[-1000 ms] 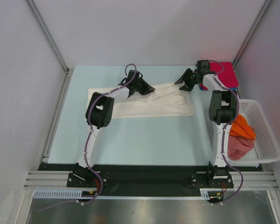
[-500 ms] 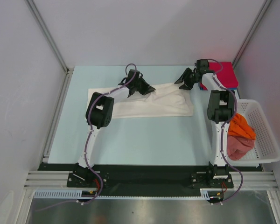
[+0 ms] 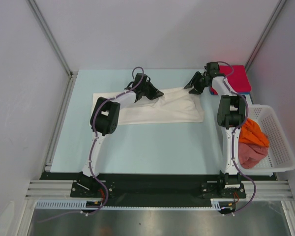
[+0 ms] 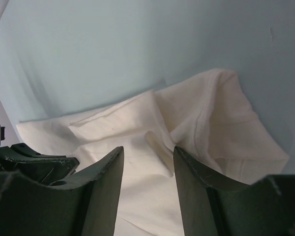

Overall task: Fold and stack the t-shirts
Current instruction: Fold the tshirt

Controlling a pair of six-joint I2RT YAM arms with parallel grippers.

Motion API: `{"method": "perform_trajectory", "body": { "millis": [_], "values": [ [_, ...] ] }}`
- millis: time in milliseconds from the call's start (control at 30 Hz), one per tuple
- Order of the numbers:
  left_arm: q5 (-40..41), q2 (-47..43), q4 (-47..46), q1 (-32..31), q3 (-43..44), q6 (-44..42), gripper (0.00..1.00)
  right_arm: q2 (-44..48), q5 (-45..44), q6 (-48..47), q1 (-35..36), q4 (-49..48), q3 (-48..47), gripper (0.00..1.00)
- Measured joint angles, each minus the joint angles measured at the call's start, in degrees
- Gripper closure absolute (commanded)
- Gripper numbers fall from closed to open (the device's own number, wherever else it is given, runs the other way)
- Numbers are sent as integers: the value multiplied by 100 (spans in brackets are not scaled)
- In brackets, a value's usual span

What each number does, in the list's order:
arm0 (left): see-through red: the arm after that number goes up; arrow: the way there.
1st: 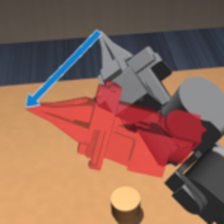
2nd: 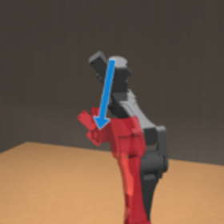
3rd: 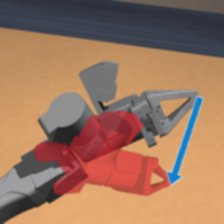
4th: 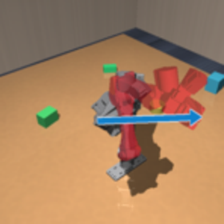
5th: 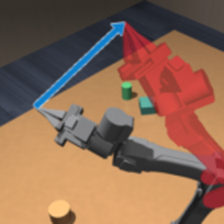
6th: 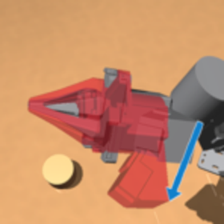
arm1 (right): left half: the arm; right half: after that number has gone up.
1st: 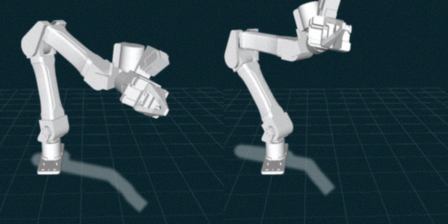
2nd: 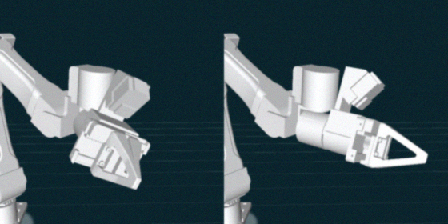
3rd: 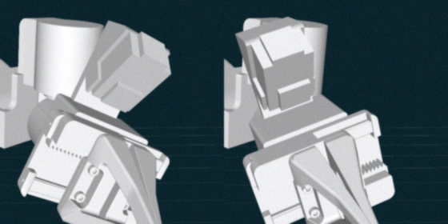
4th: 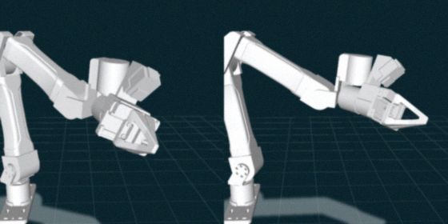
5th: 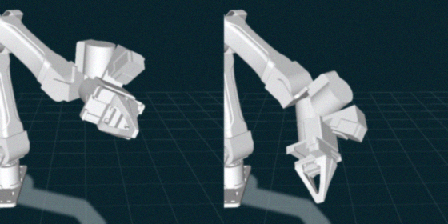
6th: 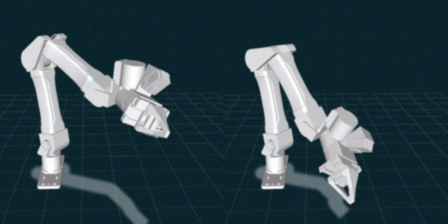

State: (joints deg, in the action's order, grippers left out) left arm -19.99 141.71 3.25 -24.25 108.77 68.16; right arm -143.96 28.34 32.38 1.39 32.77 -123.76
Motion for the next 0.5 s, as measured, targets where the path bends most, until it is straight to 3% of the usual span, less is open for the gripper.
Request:
{"method": "perform_trajectory", "body": {
  "millis": [167,367,500],
  "values": [
    [-17,2,0,0,2,24,100,-7,15,-66,17,13,-44,66],
    [-70,7,-42,9,2,85,100,-7,138,4,52,-31,-46,74],
    [-168,42,-234,28,35,168,100,-4,278,170,59,-125,-46,97]
  ]
}}
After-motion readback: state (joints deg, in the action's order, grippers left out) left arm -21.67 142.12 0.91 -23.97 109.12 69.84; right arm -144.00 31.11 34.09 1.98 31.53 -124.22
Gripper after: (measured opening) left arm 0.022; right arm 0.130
